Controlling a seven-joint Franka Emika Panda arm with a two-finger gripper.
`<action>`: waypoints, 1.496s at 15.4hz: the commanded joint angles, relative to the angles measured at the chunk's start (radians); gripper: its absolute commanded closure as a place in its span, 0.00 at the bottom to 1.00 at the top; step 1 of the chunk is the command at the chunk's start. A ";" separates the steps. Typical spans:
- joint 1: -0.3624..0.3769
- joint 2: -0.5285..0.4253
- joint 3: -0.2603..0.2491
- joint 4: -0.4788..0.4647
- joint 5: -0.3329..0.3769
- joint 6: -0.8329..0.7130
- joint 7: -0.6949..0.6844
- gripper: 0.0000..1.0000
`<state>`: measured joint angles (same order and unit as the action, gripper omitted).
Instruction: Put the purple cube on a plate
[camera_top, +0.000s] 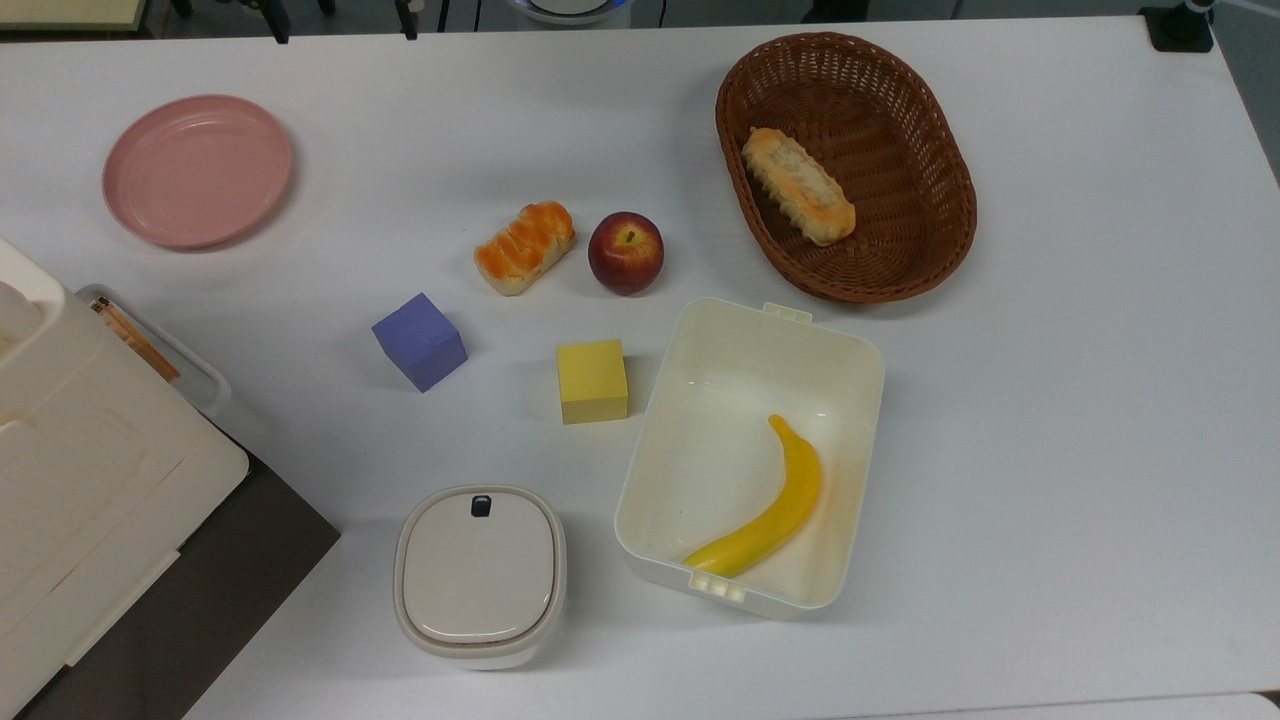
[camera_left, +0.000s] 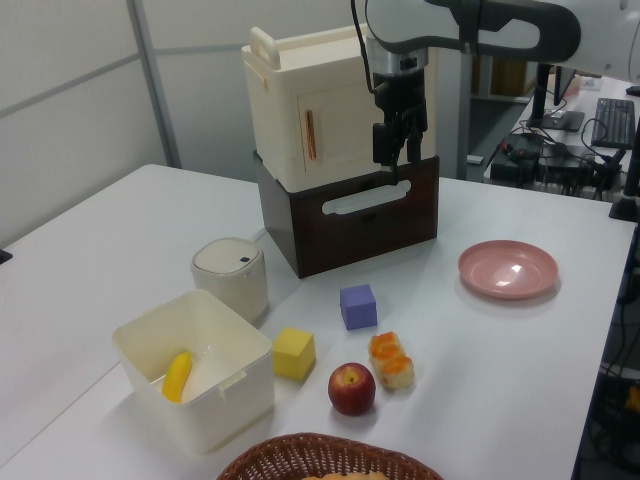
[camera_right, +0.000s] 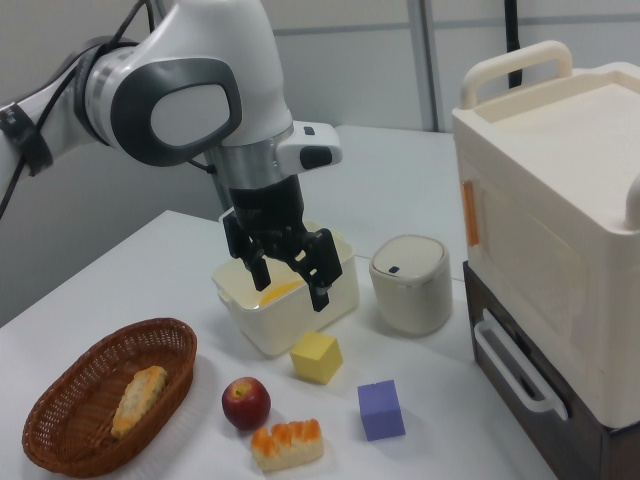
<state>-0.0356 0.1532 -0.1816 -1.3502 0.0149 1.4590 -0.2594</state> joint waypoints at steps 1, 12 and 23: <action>0.006 0.014 0.001 0.013 -0.010 0.004 -0.017 0.00; 0.002 0.098 0.002 0.002 -0.006 0.064 -0.185 0.00; 0.025 0.302 0.002 -0.053 -0.018 0.320 -0.284 0.00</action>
<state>-0.0341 0.4232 -0.1794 -1.3927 0.0149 1.7131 -0.5217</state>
